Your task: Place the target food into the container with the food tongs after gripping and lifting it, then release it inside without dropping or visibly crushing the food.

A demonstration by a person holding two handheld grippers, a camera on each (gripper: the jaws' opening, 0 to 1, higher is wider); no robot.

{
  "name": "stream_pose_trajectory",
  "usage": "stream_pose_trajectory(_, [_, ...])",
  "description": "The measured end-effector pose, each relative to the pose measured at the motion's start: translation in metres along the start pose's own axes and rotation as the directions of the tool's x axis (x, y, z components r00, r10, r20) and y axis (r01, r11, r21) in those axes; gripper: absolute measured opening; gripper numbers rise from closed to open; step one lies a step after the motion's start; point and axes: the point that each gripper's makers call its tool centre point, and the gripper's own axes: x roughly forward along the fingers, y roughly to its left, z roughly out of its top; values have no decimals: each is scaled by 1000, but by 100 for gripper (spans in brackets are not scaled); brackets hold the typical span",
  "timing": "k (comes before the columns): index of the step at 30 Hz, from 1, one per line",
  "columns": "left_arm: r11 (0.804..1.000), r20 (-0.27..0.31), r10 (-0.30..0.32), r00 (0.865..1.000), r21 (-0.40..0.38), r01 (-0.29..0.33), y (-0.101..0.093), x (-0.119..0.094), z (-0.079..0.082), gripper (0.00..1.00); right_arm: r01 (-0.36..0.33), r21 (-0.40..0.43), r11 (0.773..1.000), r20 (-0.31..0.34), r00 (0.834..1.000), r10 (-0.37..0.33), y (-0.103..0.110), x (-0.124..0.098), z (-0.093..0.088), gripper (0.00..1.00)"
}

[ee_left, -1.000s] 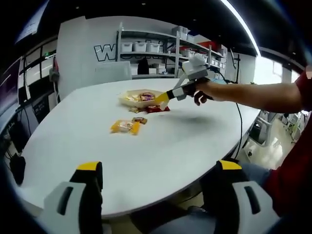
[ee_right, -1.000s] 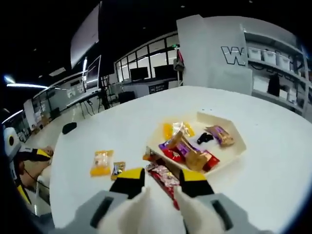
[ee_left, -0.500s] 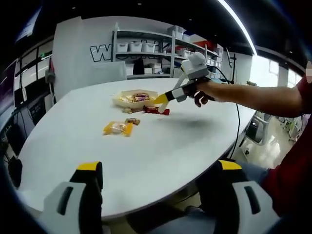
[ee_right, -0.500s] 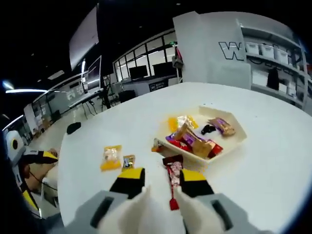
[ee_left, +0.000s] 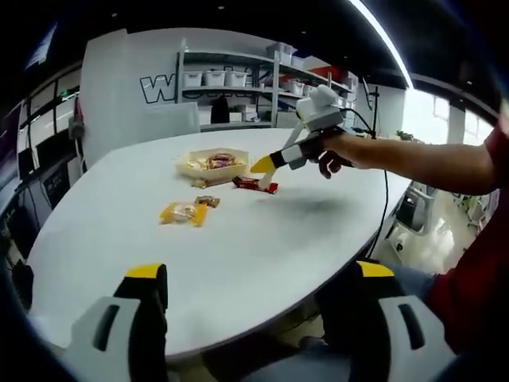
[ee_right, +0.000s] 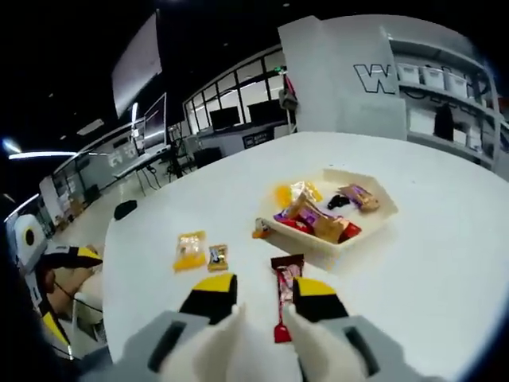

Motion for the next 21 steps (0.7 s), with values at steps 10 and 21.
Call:
stream_pose_trajectory(10, [1000,-6,10,1000,-3,-10,4,-2,-1,94,19,-56,998,41,999,-17,-8,8,15,23])
stream_pose_trajectory(21, [1000,-22,28,999,-12,-29,16,-3,-6,94,49,-191,980,12,999,-48,-14,27,4,24])
